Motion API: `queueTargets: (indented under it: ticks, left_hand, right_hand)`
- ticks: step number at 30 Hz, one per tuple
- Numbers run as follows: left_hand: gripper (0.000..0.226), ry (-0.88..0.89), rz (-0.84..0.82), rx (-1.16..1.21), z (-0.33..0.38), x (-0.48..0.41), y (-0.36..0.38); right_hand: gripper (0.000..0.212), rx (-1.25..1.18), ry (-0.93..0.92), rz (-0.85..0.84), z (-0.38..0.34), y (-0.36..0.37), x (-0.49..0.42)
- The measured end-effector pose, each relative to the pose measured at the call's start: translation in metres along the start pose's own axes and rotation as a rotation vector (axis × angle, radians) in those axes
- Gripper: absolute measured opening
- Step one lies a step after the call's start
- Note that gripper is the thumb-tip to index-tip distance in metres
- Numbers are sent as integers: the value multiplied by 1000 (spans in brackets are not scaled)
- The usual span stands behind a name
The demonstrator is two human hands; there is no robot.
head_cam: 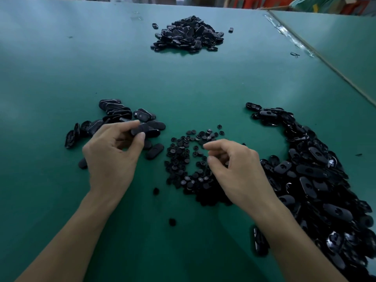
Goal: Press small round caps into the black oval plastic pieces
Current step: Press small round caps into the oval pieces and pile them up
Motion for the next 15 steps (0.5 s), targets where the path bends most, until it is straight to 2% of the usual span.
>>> queueTargets:
  ticks: [4, 7, 11, 15]
  left_hand:
    - [20, 103, -30, -213, 7, -1, 3]
    - [18, 66, -37, -275, 0, -5, 4]
    - [18, 25, -18, -431, -7, -6, 6]
    - [24, -26, -45, -590, -12, -5, 12]
  right_hand:
    - [32, 139, 21, 42, 14, -15, 4]
    - [34, 311, 49, 80, 24, -33, 4]
    - [38, 506, 205, 79, 45, -60, 5]
    - [42, 607, 356, 6, 62, -71, 14]
Point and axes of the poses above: each hand's wrist, its own x-axis away from the middle knuckle, its own y-axis out of the palm, z = x × y, the point moved 9 cm from there along -x, towards the middle knuckle, and after that the axes turned 8 degrees about -x, right-handed, at the moved point
